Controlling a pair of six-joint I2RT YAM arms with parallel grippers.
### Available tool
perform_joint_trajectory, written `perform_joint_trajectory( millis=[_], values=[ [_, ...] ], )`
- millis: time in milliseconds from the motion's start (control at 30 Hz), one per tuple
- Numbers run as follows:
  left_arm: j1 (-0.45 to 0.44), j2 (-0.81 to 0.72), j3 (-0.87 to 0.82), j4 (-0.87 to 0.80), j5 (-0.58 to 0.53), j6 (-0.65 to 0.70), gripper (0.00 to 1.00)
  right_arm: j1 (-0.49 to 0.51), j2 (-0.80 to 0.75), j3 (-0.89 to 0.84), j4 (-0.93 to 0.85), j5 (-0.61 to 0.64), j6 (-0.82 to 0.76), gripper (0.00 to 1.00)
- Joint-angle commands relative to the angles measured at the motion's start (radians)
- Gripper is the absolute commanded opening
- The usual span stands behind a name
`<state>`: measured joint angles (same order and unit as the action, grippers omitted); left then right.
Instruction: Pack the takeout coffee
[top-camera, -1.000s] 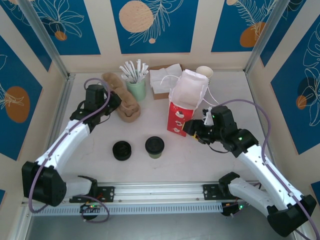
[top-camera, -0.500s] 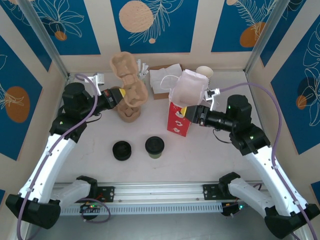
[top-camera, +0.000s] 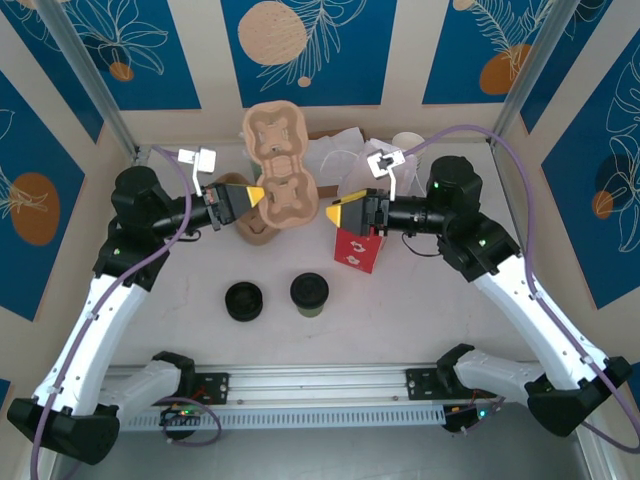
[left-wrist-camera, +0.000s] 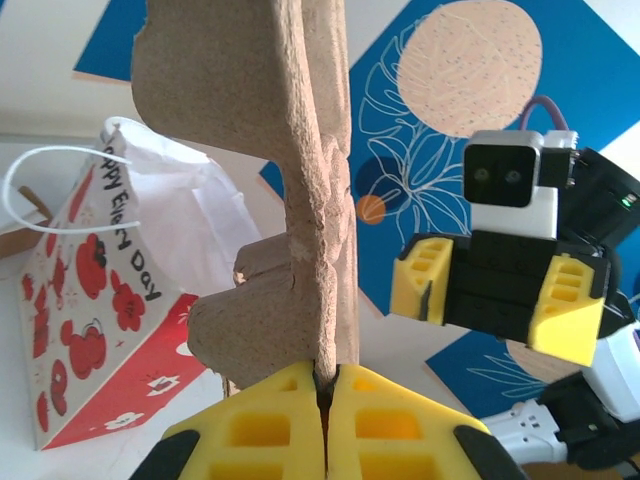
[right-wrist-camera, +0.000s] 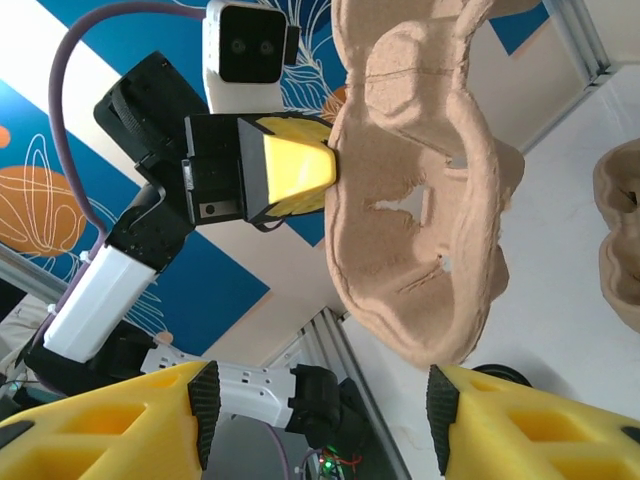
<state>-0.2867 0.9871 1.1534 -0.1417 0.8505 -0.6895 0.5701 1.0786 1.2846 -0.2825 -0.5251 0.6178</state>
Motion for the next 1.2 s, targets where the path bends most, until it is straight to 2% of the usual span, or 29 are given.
perform_joint_trajectory(
  millis=[0, 467, 600, 833, 1033, 1167],
  values=[
    [-0.014, -0.029, 0.023, 0.044, 0.065, 0.002, 0.06, 0.017, 0.013, 0.041, -0.025, 0.024, -0.058, 0.60],
    [-0.054, -0.022, 0.037, 0.038, 0.076, 0.022, 0.06, 0.047, 0.061, 0.084, -0.073, 0.108, -0.101, 0.63],
    [-0.058, -0.020, 0.041, 0.034, 0.067, 0.022, 0.06, 0.051, 0.075, 0.090, -0.073, 0.092, -0.101, 0.59],
    [-0.066, -0.014, 0.040, 0.027, 0.064, 0.026, 0.05, 0.056, 0.058, 0.053, -0.017, 0.058, -0.085, 0.42],
    [-0.069, -0.003, 0.031, 0.033, 0.065, 0.024, 0.05, 0.057, 0.062, 0.035, 0.013, 0.033, -0.067, 0.09],
    [-0.073, -0.001, 0.035, 0.033, 0.063, 0.030, 0.05, 0.059, 0.062, 0.024, 0.007, 0.040, -0.062, 0.00]
  ],
)
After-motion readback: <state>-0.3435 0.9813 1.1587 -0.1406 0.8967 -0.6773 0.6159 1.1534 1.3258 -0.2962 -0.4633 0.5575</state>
